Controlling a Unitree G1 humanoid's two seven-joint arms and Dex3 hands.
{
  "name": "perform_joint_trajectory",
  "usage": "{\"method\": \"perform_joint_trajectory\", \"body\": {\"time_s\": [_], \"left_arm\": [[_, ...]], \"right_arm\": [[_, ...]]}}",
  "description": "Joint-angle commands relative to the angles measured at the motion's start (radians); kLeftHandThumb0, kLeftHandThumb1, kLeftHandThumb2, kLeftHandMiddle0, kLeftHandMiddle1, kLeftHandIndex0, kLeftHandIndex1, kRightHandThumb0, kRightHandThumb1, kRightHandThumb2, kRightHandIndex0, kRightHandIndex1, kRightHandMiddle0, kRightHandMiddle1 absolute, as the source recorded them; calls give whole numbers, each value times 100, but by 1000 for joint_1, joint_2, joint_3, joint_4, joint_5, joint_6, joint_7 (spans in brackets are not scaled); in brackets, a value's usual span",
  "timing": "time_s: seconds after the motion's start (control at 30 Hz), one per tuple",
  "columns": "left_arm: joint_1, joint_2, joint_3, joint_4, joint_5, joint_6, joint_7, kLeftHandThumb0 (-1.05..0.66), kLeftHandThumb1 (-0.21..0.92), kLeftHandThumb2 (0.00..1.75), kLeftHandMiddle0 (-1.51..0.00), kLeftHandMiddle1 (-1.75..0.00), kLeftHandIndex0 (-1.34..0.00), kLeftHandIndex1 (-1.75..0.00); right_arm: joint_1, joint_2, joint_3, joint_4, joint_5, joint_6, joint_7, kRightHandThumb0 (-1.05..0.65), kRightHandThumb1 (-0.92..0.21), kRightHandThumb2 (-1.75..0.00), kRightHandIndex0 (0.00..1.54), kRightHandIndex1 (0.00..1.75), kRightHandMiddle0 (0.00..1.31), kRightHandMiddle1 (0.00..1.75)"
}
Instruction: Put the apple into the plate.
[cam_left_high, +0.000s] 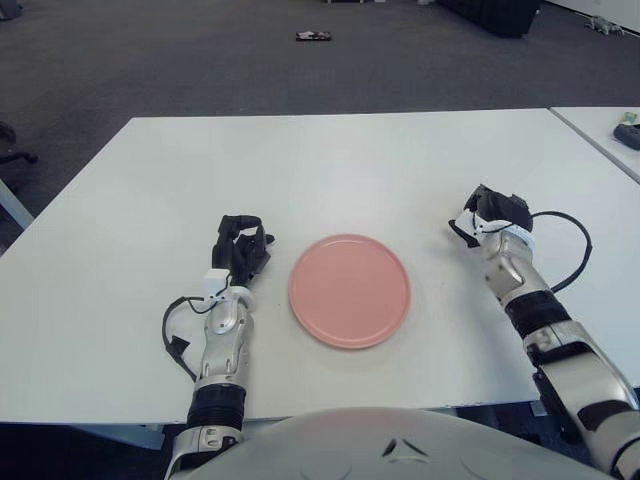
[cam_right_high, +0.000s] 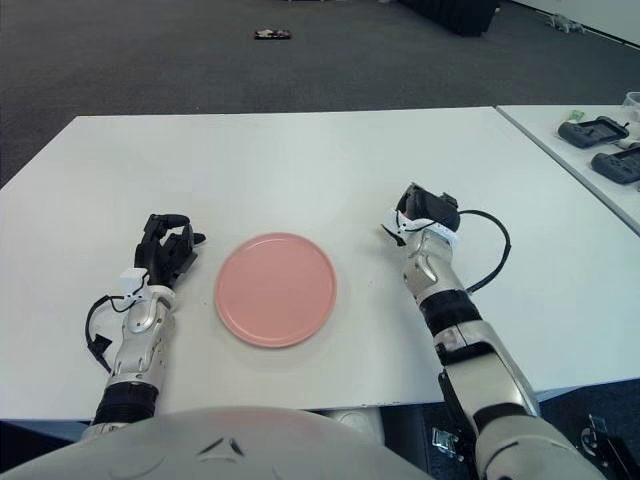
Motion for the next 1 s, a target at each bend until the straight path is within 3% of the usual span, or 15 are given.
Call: {"method": "perform_joint_trajectory", "body": {"time_s": [0.0,0.47,0.97], "left_arm": [[23,-5,5,36,-9,27,1,-35,86,61,-51,-140,-23,-175],[15,0,5,55,1,14,7,-36,85,63,-52,-138,-24,-175],[9,-4,10,68,-10,1,1,-36,83,65,-52,-137,-25,-175]], "right_arm": [[59,24,-7,-30,26,16,31,-45,-42,-119,92,175,53,175],[140,13,-61,-200,43,-22,55,-43,-46,-113,94,175,49,175],[196,54,-130,-289,49,-124,-64,-44,-42,-118,101,175,53,175]]}}
